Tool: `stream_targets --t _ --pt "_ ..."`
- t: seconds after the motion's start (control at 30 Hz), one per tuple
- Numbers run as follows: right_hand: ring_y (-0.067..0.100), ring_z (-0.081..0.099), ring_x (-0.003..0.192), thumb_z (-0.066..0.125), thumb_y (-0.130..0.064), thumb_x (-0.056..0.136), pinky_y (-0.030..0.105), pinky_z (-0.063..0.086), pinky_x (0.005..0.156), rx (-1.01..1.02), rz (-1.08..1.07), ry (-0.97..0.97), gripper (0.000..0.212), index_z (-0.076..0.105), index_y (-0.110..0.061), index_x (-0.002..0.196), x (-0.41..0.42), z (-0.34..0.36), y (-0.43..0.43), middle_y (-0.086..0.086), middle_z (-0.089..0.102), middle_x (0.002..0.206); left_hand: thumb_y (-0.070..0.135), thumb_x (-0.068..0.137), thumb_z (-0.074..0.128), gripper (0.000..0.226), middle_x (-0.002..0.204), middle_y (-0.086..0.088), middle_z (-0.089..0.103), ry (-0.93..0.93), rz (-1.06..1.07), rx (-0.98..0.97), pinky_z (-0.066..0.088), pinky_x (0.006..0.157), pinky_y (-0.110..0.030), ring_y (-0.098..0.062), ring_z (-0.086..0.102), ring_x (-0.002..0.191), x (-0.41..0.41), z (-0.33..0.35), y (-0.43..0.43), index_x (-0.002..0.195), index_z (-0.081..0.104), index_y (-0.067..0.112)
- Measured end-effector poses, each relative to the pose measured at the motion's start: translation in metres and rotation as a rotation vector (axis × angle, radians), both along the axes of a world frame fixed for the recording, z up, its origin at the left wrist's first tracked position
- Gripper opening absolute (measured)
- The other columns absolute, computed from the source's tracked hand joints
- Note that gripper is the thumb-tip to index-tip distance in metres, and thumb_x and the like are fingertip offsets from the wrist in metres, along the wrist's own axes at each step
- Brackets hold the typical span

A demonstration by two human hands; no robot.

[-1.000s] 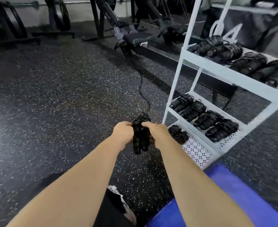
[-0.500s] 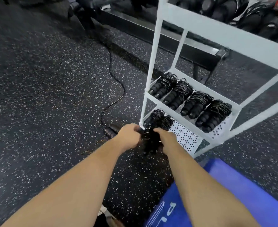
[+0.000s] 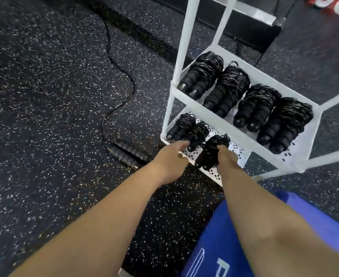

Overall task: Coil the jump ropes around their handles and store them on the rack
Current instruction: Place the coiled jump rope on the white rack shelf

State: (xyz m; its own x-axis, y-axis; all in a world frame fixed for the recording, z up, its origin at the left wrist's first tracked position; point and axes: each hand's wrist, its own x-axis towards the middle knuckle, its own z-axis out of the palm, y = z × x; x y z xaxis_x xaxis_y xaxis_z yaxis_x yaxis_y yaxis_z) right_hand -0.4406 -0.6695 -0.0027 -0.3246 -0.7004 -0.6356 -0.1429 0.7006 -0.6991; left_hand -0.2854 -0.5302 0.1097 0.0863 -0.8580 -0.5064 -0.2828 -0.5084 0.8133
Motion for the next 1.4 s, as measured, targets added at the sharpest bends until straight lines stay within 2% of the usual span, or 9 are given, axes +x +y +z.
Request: stream_targets --t 0.1,0.27,0.4,0.57,0.8,1.03,1.2,1.3,1.4 --pt "0.020 0.056 0.094 0.049 -0.019 0.097 0.037 0.051 0.088 0.011 0.092 -0.018 0.036 0.054 -0.002 0.128 -0.007 -0.009 -0.009 0.004 0.053 0.104 0.008 0.102 0.044 0.054 0.155 0.003 0.039 0.005 0.000 -0.041 0.036 0.102 -0.019 -0.017 0.044 0.137 0.001 -0.006 0.001 0.153 0.032 0.021" --pt "0.017 0.054 0.093 0.044 -0.017 0.100 0.028 0.046 0.080 -0.006 0.147 -0.024 0.038 0.048 -0.005 0.135 -0.009 -0.022 -0.021 -0.002 0.054 0.092 0.009 0.104 0.041 0.051 0.153 0.000 0.040 0.052 0.039 -0.033 0.047 0.064 -0.013 -0.037 0.045 0.132 0.008 -0.014 0.002 0.152 0.034 0.025" --pt "0.015 0.056 0.076 0.043 -0.016 0.099 0.036 0.052 0.085 -0.015 0.181 -0.007 0.028 0.054 -0.010 0.124 -0.007 -0.035 -0.028 -0.004 0.052 0.083 0.008 0.103 0.042 0.051 0.153 0.004 0.040 0.097 0.076 -0.025 0.043 0.058 -0.007 0.006 0.060 0.092 0.014 -0.026 0.007 0.151 0.035 0.026" --pt "0.017 0.057 0.076 0.046 -0.012 0.097 0.043 0.054 0.091 -0.028 0.217 0.053 0.009 0.052 -0.014 0.092 -0.009 -0.039 -0.033 -0.002 0.052 0.079 0.008 0.103 0.043 0.050 0.151 0.003 0.043 0.094 0.107 0.015 0.040 0.056 -0.004 -0.024 0.059 0.118 0.020 -0.038 0.012 0.150 0.037 0.025" --pt "0.021 0.062 0.081 0.047 -0.012 0.098 0.035 0.054 0.080 -0.053 0.166 0.005 0.018 0.055 -0.017 0.082 -0.009 -0.043 -0.034 0.004 0.057 0.087 0.007 0.101 0.044 0.051 0.153 0.003 0.042 0.050 0.126 0.025 0.038 0.061 0.006 -0.005 0.052 0.110 0.027 -0.046 0.017 0.150 0.037 0.021" --pt "0.018 0.061 0.106 0.058 -0.013 0.095 0.019 0.044 0.072 0.021 0.643 0.696 0.031 0.055 -0.005 0.124 0.020 0.003 -0.009 0.003 0.063 0.110 0.006 0.100 0.047 0.052 0.149 0.004 0.046 -0.057 0.217 0.046 0.040 0.059 -0.005 -0.010 0.059 0.102 0.048 -0.024 0.033 0.148 0.042 0.024" --pt "0.034 0.059 0.109 0.046 -0.016 0.097 0.033 0.045 0.075 -0.054 0.252 0.190 0.039 0.049 0.003 0.131 0.038 0.029 0.015 0.018 0.058 0.127 0.002 0.099 0.046 0.052 0.146 -0.002 0.049 -0.158 0.222 0.022 0.046 0.061 -0.009 -0.016 0.058 0.100 0.055 0.013 0.049 0.149 0.040 0.018" --pt "0.032 0.062 0.106 0.045 -0.009 0.098 0.031 0.044 0.072 0.007 0.458 0.346 0.034 0.050 0.006 0.128 0.055 0.051 0.036 0.018 0.061 0.123 0.000 0.099 0.046 0.054 0.146 -0.001 0.049 -0.229 0.231 0.041 0.051 0.084 -0.028 -0.030 0.058 0.118 0.057 0.040 0.063 0.149 0.040 0.019" --pt "0.025 0.057 0.118 0.042 -0.005 0.098 0.028 0.047 0.087 -0.115 0.772 0.408 0.033 0.057 -0.003 0.128 0.072 0.084 0.071 0.011 0.062 0.127 -0.003 0.098 0.042 0.056 0.147 -0.001 0.048 -0.295 0.260 0.041 0.046 0.050 -0.015 -0.022 0.062 0.092 0.066 0.063 0.083 0.149 0.040 0.020"
